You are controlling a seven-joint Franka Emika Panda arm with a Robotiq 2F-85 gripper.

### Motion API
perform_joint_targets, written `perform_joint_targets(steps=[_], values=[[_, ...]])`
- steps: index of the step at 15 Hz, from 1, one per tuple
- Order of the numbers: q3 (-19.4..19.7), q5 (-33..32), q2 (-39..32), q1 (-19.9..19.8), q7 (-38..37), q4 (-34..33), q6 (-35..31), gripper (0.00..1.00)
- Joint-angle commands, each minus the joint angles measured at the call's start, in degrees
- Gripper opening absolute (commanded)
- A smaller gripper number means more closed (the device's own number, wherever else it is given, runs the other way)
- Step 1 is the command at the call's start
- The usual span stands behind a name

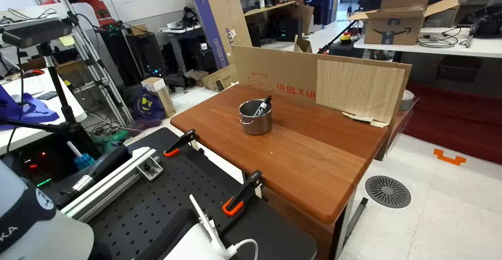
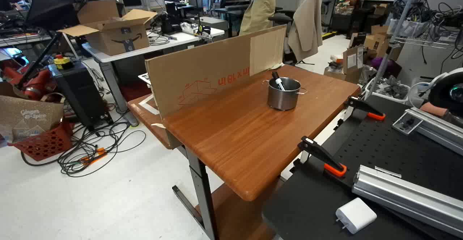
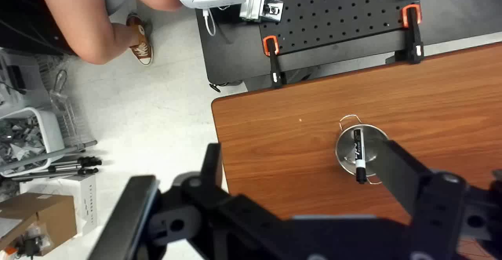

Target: Take the marker out of the pot and put it on the table

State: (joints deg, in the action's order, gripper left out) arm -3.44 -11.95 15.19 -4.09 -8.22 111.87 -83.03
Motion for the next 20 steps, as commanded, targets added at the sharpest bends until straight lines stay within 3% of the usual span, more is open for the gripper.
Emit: perform_joint_targets(steps=[1,11,20], values=[[1.0,-0.2,-0.1,1.1,-0.2,-0.2,0.2,1.0],[1.4,1.4,-4.5,1.3,-1.8,0.1,-7.1,1.0],[1.8,8.8,-14.4,2.0,-0.9,2.4,-24.7,1.0]])
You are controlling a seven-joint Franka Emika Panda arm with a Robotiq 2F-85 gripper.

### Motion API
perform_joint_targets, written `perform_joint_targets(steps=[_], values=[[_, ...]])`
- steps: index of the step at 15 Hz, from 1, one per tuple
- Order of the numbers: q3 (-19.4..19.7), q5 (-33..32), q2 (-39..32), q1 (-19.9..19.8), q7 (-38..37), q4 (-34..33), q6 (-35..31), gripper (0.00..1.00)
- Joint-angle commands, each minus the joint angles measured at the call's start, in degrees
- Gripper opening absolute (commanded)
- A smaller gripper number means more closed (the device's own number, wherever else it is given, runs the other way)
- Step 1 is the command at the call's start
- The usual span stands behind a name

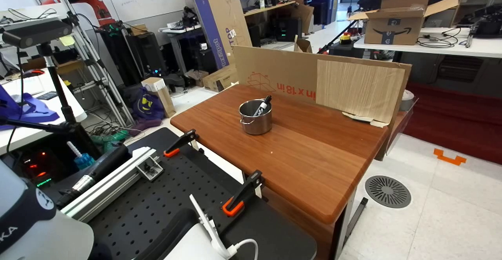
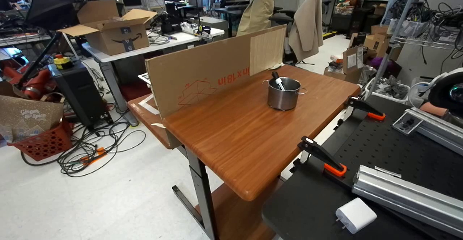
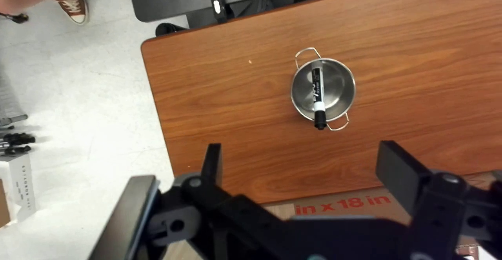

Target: Take the marker out of the pot and put it on the table

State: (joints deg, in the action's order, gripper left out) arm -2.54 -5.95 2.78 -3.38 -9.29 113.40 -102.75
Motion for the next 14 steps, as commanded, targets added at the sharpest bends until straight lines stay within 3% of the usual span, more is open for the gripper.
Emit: perform_joint_targets(steps=[1,8,14], values=[[0.8,3.5,-3.1,1.5,0.4,1.3,-6.7,1.0],[0.8,7.0,-11.8,2.7,0.3,3.3,-17.4,1.0],[0.8,8.3,-19.4,2.8,0.7,1.7,-19.4,1.0]])
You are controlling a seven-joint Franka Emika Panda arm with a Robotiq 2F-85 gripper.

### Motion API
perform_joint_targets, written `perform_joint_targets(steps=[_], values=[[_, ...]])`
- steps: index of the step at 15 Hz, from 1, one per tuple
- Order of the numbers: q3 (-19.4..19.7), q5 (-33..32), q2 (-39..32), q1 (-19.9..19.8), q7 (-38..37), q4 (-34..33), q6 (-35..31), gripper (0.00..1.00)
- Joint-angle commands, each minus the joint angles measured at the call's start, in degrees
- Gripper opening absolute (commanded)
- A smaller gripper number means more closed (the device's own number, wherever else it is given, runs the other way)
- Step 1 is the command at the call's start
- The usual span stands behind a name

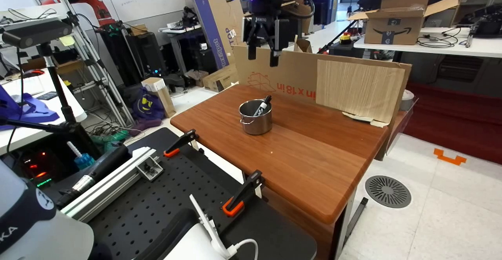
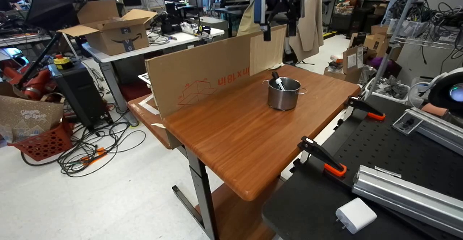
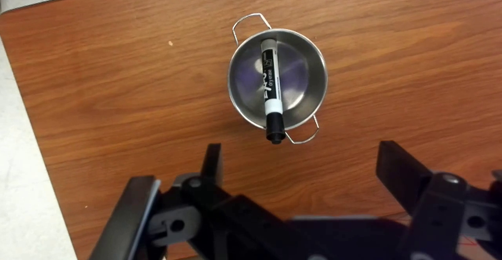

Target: Take the marker out of the pot and put it on the table

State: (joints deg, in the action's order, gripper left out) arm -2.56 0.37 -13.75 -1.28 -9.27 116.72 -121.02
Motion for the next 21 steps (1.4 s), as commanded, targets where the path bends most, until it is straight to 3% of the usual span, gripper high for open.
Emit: perform_joint_targets(steps=[1,11,12,13,21], values=[[0.8,2.0,-3.8,0.7,0.7,-2.0,-1.1,1.0],[1.2,1.3,-13.7,1.3,-0.5,-6.1,-1.9,1.0],[1.2,1.2,-14.2,1.4,-0.4,-6.3,-1.9,0.75],[1.2,1.1,-14.6,1.5,-0.5,-6.4,-2.3,0.74],[1.6,1.4,-15.3,1.1,-0.1,-7.7,-1.7,0.12]])
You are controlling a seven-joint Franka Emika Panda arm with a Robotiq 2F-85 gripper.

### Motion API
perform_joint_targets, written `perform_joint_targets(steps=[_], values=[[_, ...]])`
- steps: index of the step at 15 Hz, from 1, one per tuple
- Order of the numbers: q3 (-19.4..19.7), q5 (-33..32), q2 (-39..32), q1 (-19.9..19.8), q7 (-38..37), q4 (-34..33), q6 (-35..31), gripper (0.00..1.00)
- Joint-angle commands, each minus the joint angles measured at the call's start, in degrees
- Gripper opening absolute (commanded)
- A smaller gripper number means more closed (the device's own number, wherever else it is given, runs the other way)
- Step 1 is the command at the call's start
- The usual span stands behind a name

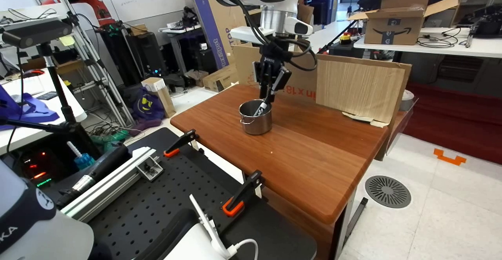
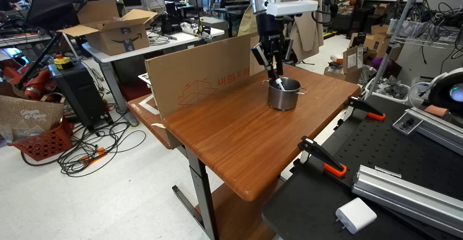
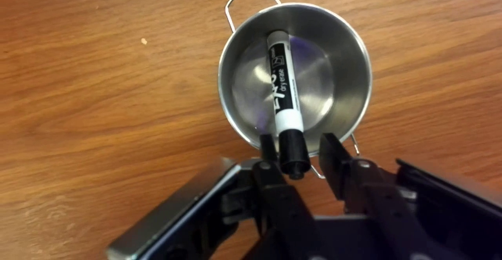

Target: Take the marker out of the pot and put it on the table

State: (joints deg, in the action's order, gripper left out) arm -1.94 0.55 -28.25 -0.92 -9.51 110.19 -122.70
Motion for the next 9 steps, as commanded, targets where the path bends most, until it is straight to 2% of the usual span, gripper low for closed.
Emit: perform_joint_targets(steps=[1,2,4,9], values=[[1.1,1.3,-0.6,0.7,0.3,-1.3,0.1,0.05],[1.2,1.3,-0.6,0.6,0.3,-1.6,0.4,0.0],[1.5,1.2,-0.8,0.4,0.5,-2.5,1.6,0.05],[2.7,0.9,2.0,-0.1,0.8,-1.5,2.0,0.05]])
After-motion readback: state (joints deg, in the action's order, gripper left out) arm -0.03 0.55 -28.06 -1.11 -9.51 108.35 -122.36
